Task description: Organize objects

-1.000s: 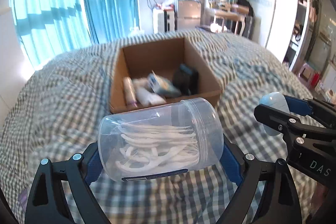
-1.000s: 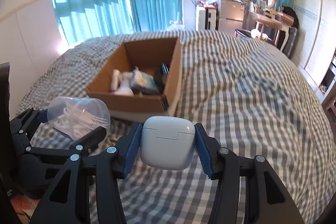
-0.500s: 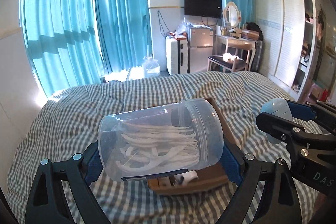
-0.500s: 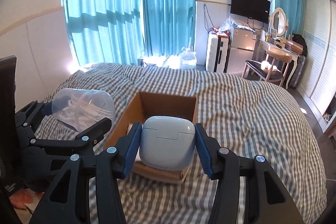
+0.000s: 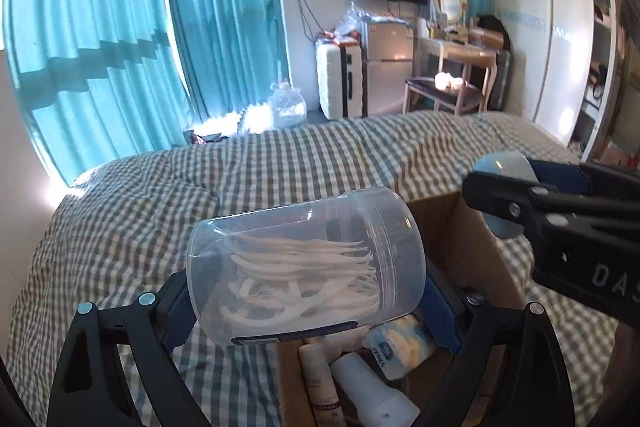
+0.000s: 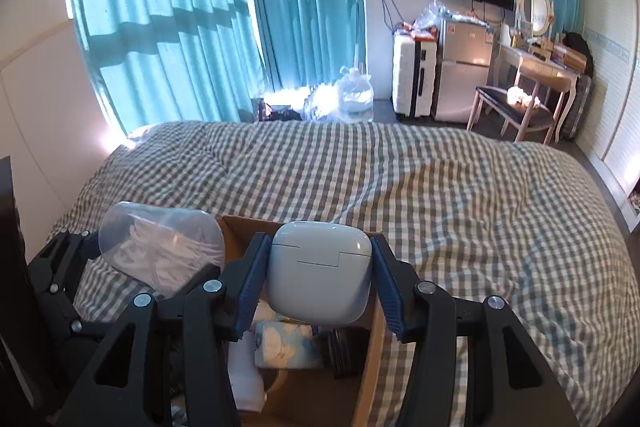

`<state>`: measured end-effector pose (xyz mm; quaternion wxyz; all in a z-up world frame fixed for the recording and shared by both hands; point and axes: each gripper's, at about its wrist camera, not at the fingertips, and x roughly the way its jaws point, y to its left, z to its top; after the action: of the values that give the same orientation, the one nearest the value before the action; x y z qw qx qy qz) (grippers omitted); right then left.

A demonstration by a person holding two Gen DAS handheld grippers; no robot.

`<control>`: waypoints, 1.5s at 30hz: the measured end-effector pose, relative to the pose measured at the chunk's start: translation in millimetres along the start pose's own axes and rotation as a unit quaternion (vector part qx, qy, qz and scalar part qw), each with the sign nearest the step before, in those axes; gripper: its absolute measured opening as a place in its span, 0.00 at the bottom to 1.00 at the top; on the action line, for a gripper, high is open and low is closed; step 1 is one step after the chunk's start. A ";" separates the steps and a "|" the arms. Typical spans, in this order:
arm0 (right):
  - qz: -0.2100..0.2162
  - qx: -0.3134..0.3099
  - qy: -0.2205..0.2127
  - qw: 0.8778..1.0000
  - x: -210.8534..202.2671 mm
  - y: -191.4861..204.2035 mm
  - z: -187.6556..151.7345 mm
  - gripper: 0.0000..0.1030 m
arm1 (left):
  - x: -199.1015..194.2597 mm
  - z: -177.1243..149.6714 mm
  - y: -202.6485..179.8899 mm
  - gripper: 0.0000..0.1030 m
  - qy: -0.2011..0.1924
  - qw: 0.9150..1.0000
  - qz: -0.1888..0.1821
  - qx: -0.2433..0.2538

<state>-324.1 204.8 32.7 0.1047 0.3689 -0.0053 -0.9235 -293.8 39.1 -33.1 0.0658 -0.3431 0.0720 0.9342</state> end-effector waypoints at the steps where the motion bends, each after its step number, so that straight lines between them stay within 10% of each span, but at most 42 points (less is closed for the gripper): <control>1: 0.000 0.001 0.005 1.000 10.3 -0.6 -0.2 0.49 | 8.6 -2.9 -0.3 0.91 0.007 1.000 -0.003 0.001; 21: 0.010 0.007 0.058 0.998 87.8 -5.0 -14.2 0.50 | 40.2 -13.5 -10.5 0.90 0.038 0.997 -0.063 0.004; 28: -0.006 0.011 0.043 0.999 58.3 -4.3 -4.4 0.62 | 18.0 -2.4 -8.6 0.95 0.018 0.995 -0.097 -0.010; 36: -0.023 0.027 0.013 0.999 6.2 -6.8 12.2 0.85 | -17.4 13.0 -1.3 0.96 0.005 0.998 -0.067 -0.008; 45: -0.039 0.063 -0.077 0.994 -85.5 -14.2 25.8 0.90 | -94.7 38.4 3.9 0.96 -0.053 0.998 -0.031 0.003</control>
<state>-284.0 233.8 108.4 0.0447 0.3021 -0.0569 -0.9505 -247.1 35.2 57.8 0.1001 -0.2948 0.0608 0.9484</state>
